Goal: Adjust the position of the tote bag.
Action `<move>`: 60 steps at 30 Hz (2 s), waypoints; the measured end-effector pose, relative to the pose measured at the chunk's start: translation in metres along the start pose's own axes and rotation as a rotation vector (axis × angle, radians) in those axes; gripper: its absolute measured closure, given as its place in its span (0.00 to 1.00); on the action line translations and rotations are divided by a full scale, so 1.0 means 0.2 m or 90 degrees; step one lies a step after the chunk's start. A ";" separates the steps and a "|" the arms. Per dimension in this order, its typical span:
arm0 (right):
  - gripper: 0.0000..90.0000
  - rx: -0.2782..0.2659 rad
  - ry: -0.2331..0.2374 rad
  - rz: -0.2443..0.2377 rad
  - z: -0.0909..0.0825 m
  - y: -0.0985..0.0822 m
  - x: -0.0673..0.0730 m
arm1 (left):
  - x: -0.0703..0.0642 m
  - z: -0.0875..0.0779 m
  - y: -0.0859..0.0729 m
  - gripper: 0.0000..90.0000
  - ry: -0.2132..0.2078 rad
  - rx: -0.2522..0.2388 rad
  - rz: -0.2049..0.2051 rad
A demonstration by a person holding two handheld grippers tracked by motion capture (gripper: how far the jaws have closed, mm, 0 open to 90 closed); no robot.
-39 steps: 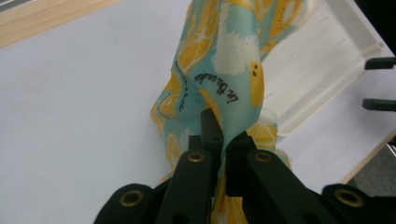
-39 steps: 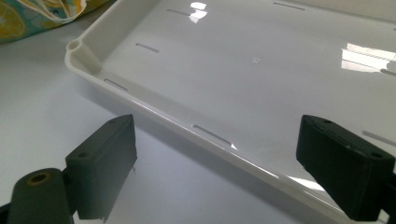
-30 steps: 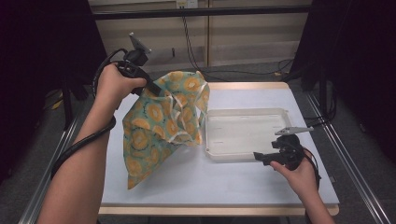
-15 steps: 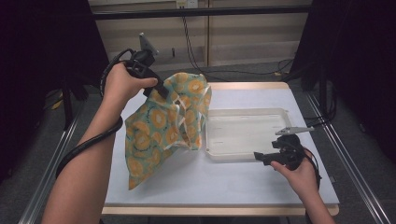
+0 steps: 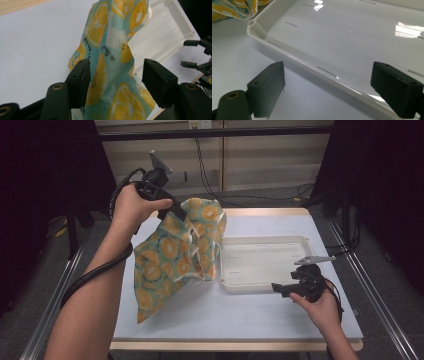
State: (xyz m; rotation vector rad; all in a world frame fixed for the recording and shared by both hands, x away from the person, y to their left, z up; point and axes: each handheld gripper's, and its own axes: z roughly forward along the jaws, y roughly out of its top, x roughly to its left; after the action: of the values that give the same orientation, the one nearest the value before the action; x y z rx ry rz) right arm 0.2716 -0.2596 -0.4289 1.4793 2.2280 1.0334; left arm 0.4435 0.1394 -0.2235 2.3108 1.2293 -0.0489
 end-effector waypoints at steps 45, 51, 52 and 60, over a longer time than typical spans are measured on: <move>0.14 0.001 0.003 -0.001 0.01 0.00 0.00 | 0.10 0.05 -0.04 1.00 -0.020 0.033 0.158; 0.14 0.002 0.003 -0.005 0.01 0.00 0.00 | 0.14 0.02 -0.07 1.00 -0.043 0.030 0.183; 0.14 0.002 0.004 -0.005 0.02 0.00 0.00 | 0.15 0.01 -0.07 1.00 -0.046 0.021 0.178; 0.14 0.006 0.005 -0.005 0.03 0.00 0.01 | 0.17 0.00 -0.06 1.00 -0.065 0.040 0.203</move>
State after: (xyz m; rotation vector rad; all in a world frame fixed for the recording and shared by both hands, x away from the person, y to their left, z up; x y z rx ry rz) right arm 0.2737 -0.2552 -0.4326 1.4715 2.2456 1.0291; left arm 0.4531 0.1704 -0.2380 2.4976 0.8097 -0.0936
